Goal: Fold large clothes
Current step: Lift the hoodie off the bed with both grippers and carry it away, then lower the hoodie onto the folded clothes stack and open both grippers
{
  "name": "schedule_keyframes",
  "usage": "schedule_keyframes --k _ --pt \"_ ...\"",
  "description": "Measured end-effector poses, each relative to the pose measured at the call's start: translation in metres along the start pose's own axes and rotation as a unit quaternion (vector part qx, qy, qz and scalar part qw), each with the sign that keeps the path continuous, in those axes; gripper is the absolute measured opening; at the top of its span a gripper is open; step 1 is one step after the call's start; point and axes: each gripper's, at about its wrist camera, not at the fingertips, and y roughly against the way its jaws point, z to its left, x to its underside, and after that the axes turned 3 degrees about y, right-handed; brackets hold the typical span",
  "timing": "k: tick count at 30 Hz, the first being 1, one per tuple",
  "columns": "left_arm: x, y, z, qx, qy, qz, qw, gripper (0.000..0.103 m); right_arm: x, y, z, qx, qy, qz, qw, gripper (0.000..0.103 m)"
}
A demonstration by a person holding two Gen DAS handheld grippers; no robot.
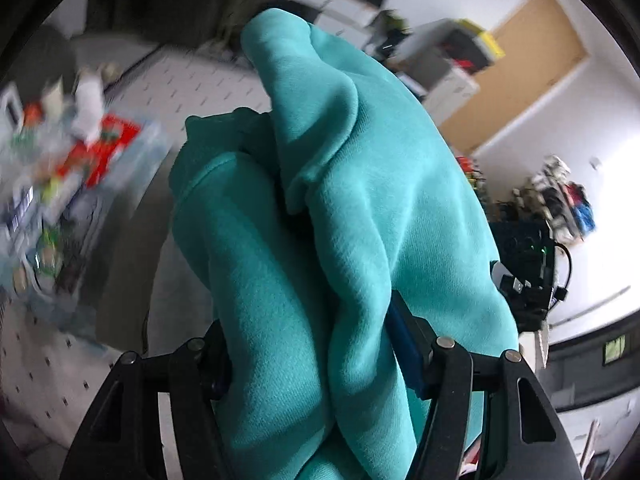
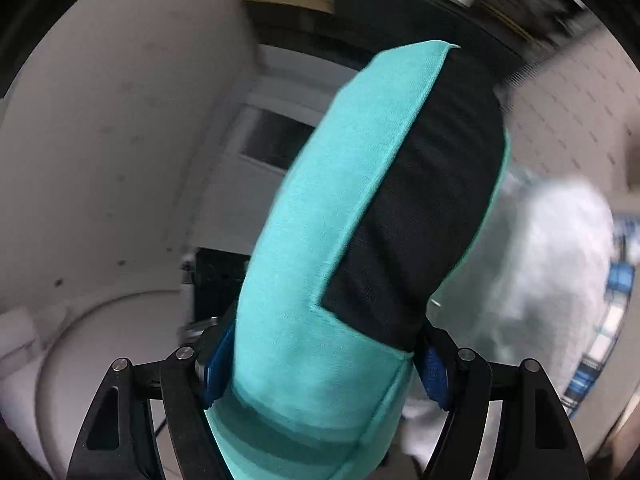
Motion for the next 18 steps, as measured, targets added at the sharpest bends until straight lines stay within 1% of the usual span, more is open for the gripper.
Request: schedule_keyframes --k 1,2,3,4,5,6,7,8,9,10,11,12,13,14,15,16,17,18 --pt "0.006 -0.031 0.029 0.0 0.029 0.028 0.9992 0.059 0.005 -0.011 -0.016 0.038 -0.013 0.022 0.999 0.077" --pt "0.012 -0.057 0.048 0.001 0.059 0.052 0.9969 0.059 0.01 -0.02 -0.033 0.071 -0.022 0.052 0.996 0.078" --pt "0.018 -0.07 0.065 0.025 0.08 0.06 0.9947 0.067 0.013 -0.023 -0.035 0.067 -0.012 0.07 0.995 0.078" --pt "0.021 -0.073 0.074 0.058 0.09 0.056 0.9927 0.069 0.013 -0.02 -0.025 0.082 0.016 0.08 0.993 0.078" --pt "0.025 -0.069 0.079 0.085 0.084 0.041 0.992 0.069 0.011 -0.019 -0.012 0.109 0.047 0.084 0.989 0.078" --pt "0.028 -0.063 0.081 0.099 0.074 0.024 0.992 0.07 0.01 -0.013 0.007 0.156 0.097 0.089 0.979 0.078" --pt "0.032 -0.056 0.084 0.104 0.071 0.009 0.992 0.07 0.01 -0.011 0.018 0.183 0.126 0.094 0.97 0.078" --pt "0.034 -0.054 0.084 0.099 0.069 0.006 0.9927 0.07 0.01 -0.007 0.03 0.216 0.158 0.096 0.959 0.081" --pt "0.034 -0.053 0.085 0.088 0.064 0.005 0.994 0.071 0.011 -0.004 0.044 0.263 0.195 0.094 0.94 0.083" --pt "0.036 -0.049 0.083 0.079 0.061 0.006 0.995 0.071 0.013 -0.003 0.057 0.3 0.224 0.094 0.922 0.085" --pt "0.037 -0.045 0.082 0.07 0.059 0.007 0.9958 0.071 0.009 -0.008 0.067 0.328 0.249 0.097 0.906 0.085" --pt "0.035 -0.041 0.082 0.061 0.056 0.006 0.9966 0.071 0.011 -0.009 0.081 0.363 0.281 0.093 0.884 0.085" --pt "0.033 -0.035 0.081 0.048 0.054 0.003 0.9974 0.071 0.007 -0.013 0.088 0.38 0.304 0.086 0.87 0.085" --pt "0.035 -0.025 0.075 0.03 0.053 -0.01 0.9981 0.071 0.001 -0.018 0.095 0.385 0.322 0.08 0.861 0.085" --pt "0.04 -0.014 0.072 0.023 0.055 -0.024 0.9979 0.071 -0.006 -0.013 0.101 0.389 0.34 0.073 0.853 0.085" --pt "0.045 0.004 0.069 0.015 0.057 -0.047 0.9971 0.071 -0.001 -0.014 0.106 0.393 0.351 0.071 0.847 0.084" --pt "0.049 0.01 0.068 0.011 0.058 -0.067 0.9961 0.071 0.001 -0.021 0.113 0.398 0.364 0.075 0.839 0.083" --pt "0.057 0.027 0.057 0.013 0.054 -0.103 0.9931 0.071 -0.002 -0.032 0.117 0.399 0.369 0.087 0.835 0.081"
